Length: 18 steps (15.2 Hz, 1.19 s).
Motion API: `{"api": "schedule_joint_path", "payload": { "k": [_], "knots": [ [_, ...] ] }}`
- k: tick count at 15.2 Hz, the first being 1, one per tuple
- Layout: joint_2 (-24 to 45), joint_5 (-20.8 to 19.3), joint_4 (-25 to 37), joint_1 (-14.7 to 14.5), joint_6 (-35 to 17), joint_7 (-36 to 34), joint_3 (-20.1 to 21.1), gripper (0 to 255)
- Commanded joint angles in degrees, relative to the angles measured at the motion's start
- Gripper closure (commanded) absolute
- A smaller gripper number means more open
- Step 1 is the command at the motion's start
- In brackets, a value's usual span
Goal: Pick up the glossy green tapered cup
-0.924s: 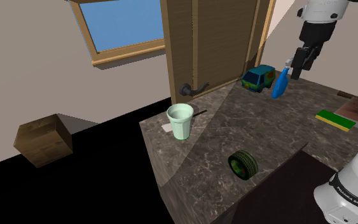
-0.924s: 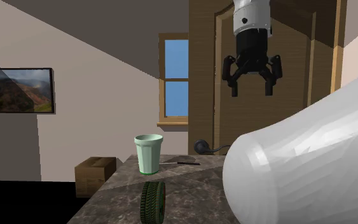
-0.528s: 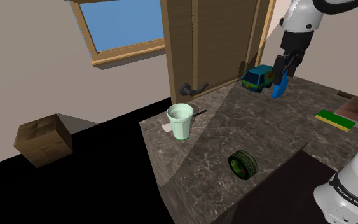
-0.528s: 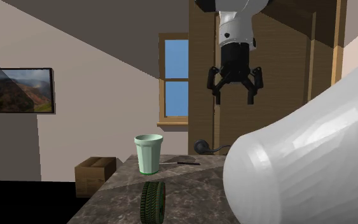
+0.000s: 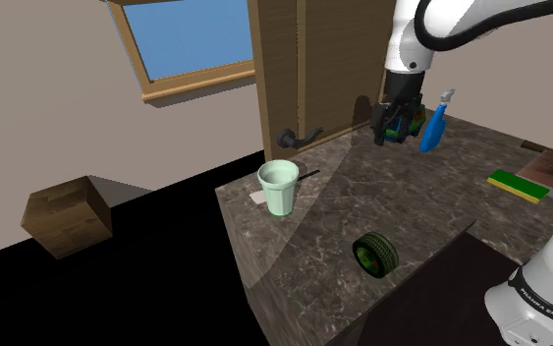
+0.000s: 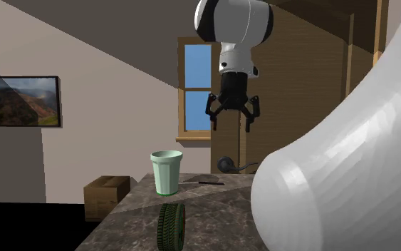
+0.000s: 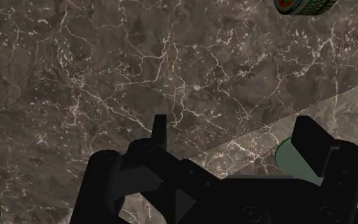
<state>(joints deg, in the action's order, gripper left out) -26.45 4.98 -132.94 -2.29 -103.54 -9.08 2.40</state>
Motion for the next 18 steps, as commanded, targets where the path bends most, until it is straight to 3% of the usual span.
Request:
{"api": "schedule_joint_path", "payload": {
  "k": [1,10,18],
  "knots": [
    [3.9,1.3,1.6,-0.5,-2.4,-1.7,0.9,0],
    [21.9,5.4,12.6,-2.4,-9.8,-8.8,4.0,0],
    [38.8,7.2,27.4,-4.3,-12.8,-14.5,5.7,0]
  ]
}}
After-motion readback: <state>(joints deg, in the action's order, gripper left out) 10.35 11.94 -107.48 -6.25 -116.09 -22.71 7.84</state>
